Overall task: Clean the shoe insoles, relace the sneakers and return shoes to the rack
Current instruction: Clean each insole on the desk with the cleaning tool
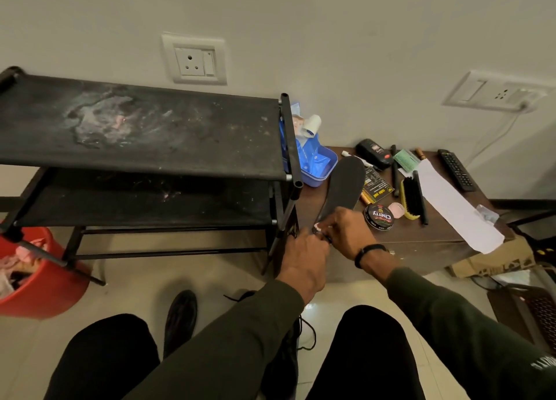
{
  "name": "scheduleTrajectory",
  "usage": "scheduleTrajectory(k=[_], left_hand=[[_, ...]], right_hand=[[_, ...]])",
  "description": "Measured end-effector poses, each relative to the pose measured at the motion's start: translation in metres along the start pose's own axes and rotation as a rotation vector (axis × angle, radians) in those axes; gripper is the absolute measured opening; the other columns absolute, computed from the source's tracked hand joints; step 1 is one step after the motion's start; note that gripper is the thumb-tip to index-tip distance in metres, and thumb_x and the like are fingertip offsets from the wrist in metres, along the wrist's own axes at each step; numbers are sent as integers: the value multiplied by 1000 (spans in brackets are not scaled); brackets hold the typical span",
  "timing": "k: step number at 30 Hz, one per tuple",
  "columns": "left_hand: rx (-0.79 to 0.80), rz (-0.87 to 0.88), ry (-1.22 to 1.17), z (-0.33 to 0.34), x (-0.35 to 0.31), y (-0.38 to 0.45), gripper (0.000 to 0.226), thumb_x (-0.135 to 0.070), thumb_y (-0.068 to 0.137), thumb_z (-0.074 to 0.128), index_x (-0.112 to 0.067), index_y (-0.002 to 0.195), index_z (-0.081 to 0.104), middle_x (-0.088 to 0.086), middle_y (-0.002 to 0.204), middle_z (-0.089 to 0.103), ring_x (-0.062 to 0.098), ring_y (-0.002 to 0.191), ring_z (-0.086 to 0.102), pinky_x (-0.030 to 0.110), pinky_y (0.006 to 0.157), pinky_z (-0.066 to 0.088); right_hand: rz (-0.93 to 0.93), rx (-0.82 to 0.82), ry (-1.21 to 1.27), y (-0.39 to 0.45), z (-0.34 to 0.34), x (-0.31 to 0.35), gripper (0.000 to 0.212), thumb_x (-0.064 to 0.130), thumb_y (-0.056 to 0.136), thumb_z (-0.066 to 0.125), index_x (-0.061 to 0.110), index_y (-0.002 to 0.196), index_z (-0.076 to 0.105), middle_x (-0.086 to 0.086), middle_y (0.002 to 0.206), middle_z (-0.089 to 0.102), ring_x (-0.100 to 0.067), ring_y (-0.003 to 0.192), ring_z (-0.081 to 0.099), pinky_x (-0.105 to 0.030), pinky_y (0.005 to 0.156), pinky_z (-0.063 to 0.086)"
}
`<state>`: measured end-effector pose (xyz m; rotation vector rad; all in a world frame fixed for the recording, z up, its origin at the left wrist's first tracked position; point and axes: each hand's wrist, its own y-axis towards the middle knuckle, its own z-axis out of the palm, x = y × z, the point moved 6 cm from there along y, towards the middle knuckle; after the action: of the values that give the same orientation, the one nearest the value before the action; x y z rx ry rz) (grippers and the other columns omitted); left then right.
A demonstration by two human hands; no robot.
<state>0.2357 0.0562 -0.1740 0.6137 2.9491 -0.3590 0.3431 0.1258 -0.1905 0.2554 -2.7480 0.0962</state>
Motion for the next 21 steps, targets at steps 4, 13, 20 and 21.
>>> scheduleTrajectory(k=[4, 13, 20, 21], left_hand=[[-8, -6, 16, 4, -2, 3, 41, -12, 87, 62, -18, 127, 58, 4, 128, 57, 29, 126, 43, 43, 96, 47], [39, -6, 88, 9, -4, 3, 62, -21, 89, 64, -16, 146, 42, 7, 144, 46, 30, 130, 40, 49, 100, 43], [18, -10, 103, 9, -5, 4, 56, -21, 86, 66, -19, 140, 49, 4, 138, 50, 29, 128, 40, 46, 100, 45], [23, -8, 94, 8, -5, 5, 57, -21, 86, 67, -18, 140, 49, 4, 138, 50, 29, 127, 41, 46, 99, 45]], right_hand=[[43, -69, -25, 16, -2, 0, 5, 9, 83, 73, 11, 82, 77, 0, 82, 64, -15, 76, 61, -10, 59, 35], [178, -64, -67, 42, -9, 4, 10, 4, 85, 68, 10, 87, 77, -9, 92, 70, -28, 86, 67, -38, 75, 58], [62, 49, -66, 37, -9, 8, 9, 5, 87, 69, 8, 79, 72, -4, 84, 68, -13, 76, 58, -16, 62, 42], [77, 8, -85, 46, -10, 8, 8, 4, 87, 68, 8, 80, 69, -6, 86, 66, -19, 79, 61, -25, 65, 46]])
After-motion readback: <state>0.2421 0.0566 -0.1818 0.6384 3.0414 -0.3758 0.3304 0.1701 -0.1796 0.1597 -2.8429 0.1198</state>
